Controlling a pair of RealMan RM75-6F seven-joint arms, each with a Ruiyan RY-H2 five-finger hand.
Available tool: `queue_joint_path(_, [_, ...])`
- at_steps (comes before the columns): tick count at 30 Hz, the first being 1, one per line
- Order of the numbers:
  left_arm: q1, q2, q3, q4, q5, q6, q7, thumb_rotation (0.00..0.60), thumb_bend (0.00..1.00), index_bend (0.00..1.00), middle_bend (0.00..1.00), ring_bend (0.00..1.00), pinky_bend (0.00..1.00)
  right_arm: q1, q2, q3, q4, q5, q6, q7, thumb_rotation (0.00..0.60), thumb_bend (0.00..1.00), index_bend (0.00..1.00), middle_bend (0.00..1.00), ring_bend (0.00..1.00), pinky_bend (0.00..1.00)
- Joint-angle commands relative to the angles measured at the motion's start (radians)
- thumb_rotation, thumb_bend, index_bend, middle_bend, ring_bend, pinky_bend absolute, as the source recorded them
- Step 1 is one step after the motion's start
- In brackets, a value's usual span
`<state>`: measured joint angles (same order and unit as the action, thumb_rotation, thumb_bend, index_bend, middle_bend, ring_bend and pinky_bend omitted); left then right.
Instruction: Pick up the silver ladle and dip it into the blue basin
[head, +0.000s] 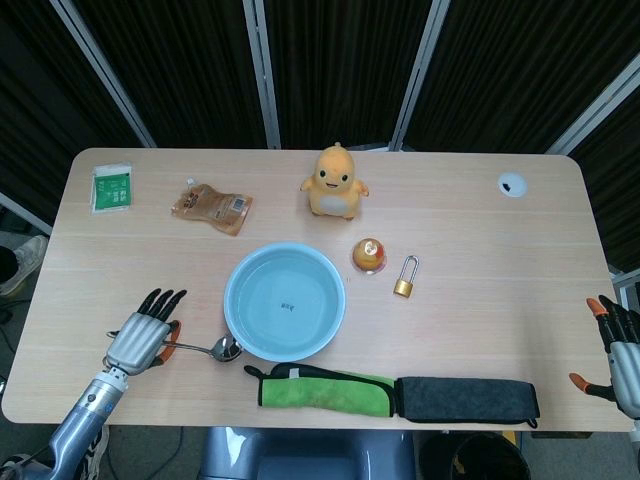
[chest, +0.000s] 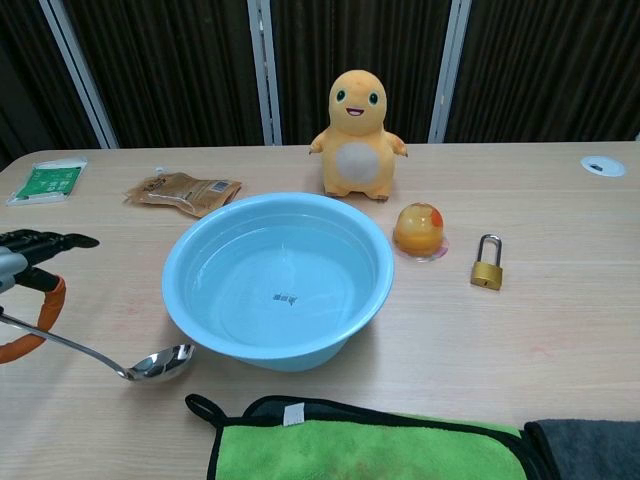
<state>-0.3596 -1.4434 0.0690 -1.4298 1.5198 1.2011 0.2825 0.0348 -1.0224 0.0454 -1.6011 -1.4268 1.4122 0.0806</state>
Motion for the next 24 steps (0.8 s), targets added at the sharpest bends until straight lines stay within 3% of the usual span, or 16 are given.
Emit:
queue_joint_path(1, [0.034, 0.07, 0.024, -0.092, 0.058, 0.079, 0.041, 0.6, 0.51, 0.59, 0.0, 0.0, 0.0, -0.002, 0.003, -0.002, -0.001, -0.007, 0.004, 0.006, 0.6, 0.0, 0.0, 0.0, 0.0, 0.0])
queue_joint_path(10, [0.046, 0.148, 0.031, -0.2, 0.122, 0.134, 0.107, 0.6, 0.52, 0.61, 0.0, 0.0, 0.0, -0.009, 0.008, -0.007, -0.001, -0.025, 0.019, 0.021, 0.6, 0.0, 0.0, 0.0, 0.0, 0.0])
queue_joint_path(18, [0.02, 0.223, 0.062, -0.311, 0.179, 0.092, 0.062, 0.6, 0.52, 0.62, 0.0, 0.0, 0.0, -0.015, 0.013, -0.012, -0.002, -0.044, 0.035, 0.037, 0.6, 0.0, 0.0, 0.0, 0.0, 0.0])
queue_joint_path(24, [-0.004, 0.251, 0.053, -0.355, 0.205, 0.069, 0.066, 0.6, 0.52, 0.64, 0.0, 0.0, 0.0, -0.021, 0.019, -0.013, 0.002, -0.054, 0.048, 0.06, 0.6, 0.0, 0.0, 0.0, 0.0, 0.0])
